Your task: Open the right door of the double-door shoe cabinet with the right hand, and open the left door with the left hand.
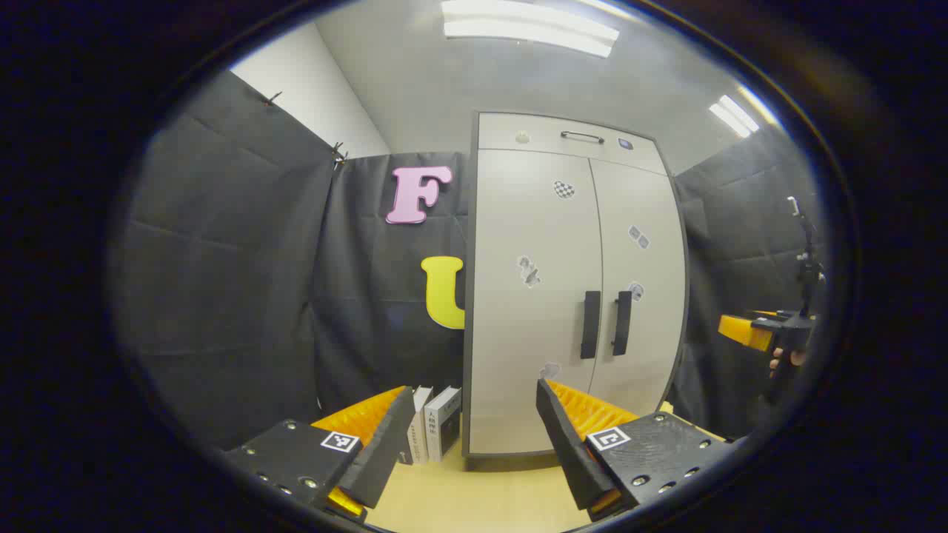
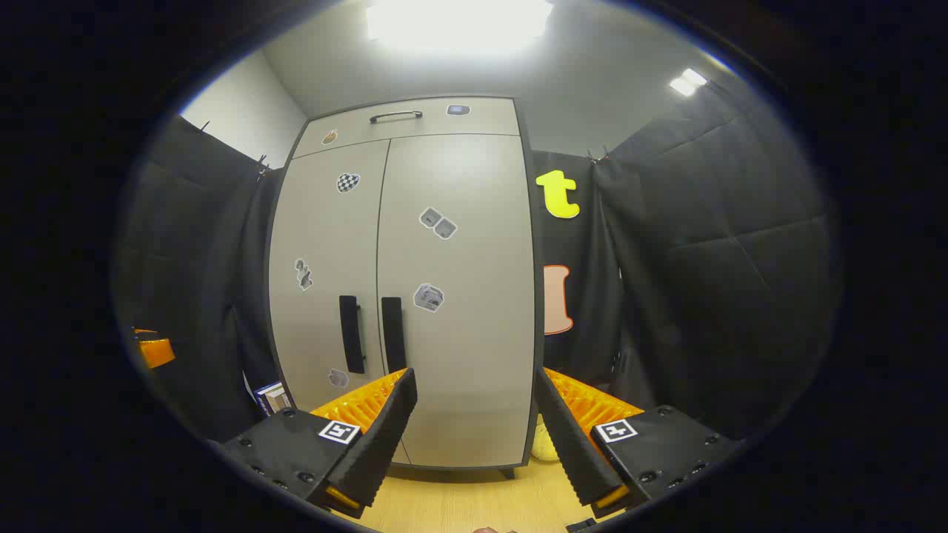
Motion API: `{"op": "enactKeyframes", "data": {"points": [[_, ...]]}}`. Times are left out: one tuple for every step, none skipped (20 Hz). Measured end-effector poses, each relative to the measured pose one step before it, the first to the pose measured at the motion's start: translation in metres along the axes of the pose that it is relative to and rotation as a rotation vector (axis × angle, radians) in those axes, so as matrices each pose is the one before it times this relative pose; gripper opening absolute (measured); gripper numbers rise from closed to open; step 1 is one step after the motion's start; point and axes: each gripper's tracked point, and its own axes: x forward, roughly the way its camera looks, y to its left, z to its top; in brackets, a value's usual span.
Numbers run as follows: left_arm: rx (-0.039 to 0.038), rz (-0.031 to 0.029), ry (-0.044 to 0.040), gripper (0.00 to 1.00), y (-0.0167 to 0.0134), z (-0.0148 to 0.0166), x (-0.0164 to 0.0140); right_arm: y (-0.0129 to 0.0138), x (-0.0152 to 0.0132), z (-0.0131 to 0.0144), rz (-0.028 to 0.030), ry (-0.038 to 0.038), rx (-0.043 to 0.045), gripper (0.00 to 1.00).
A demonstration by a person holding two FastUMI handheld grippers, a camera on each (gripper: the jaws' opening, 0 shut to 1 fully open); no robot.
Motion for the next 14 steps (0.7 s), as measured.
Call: {"op": "enactKeyframes", "data": {"points": [[-0.00595,0.00305,0.00429,0.95,-0.00060,-0.00308,0.00026,-0.00099,0.00011,-0.00389,-0.00303,0.00538,0.00264,0.99],[-0.00901,0.00251,0.00422,0.95,0.00018,-0.00281,-0.00029,0.00068,-0.00020,-0.00199,0.00551,0.00589,0.00009,0.99],[-0.00908,0.00211,0.00405,0.95,-0.00055,-0.00265,-0.00059,0.00115,-0.00020,-0.00026,0.00510,-0.00108,0.00359,0.99],[-0.00537,0.00505,0.00195,0.95,0.00084,-0.00304,-0.00187,0.00085,0.00173,0.00347,-0.00071,-0.00833,0.00565,0.96],[0.00052,0.00786,-0.00067,0.95,0.00241,-0.00090,-0.00188,-0.00169,0.00280,0.00018,-0.01748,0.00090,-0.00657,0.95],[0.00419,0.00984,-0.00326,0.95,0.00351,-0.00068,-0.00367,-0.00272,0.00347,-0.00084,-0.01902,0.00725,-0.01539,0.99],[0.00359,0.00708,-0.00185,0.95,0.00280,-0.00045,-0.00348,0.00138,0.00129,-0.00225,-0.00628,0.01132,-0.01083,0.99],[-0.00003,0.00352,0.00183,0.95,0.00076,-0.00308,-0.00284,0.00314,0.00147,-0.00093,0.00225,0.00894,0.00235,0.99],[-0.00218,0.00243,0.00665,0.95,0.00093,-0.00324,-0.00443,0.00444,0.00151,-0.00080,0.00874,0.00574,0.00805,0.96],[-0.00083,0.00502,0.00239,0.95,0.00244,-0.00360,-0.00364,0.00504,0.00122,-0.00020,0.01061,0.00476,0.00423,0.96],[-0.00064,0.00597,0.00174,0.95,0.00284,-0.00197,-0.00412,0.00454,0.00093,-0.00300,0.01078,0.00766,-0.00345,0.96],[-0.00159,0.00321,0.00369,0.95,0.00177,-0.00223,-0.00347,0.00462,-0.00014,-0.00185,0.01030,0.00701,-0.00761,0.99],[-0.00214,0.00310,0.00628,0.95,0.00118,-0.00236,-0.00301,0.00495,0.00156,-0.00268,0.01302,0.00994,-0.00475,0.99],[-0.00116,0.00278,0.00399,0.95,0.00180,-0.00267,-0.00291,0.00627,0.00179,-0.00124,0.01573,0.01051,0.00034,0.99]]}}
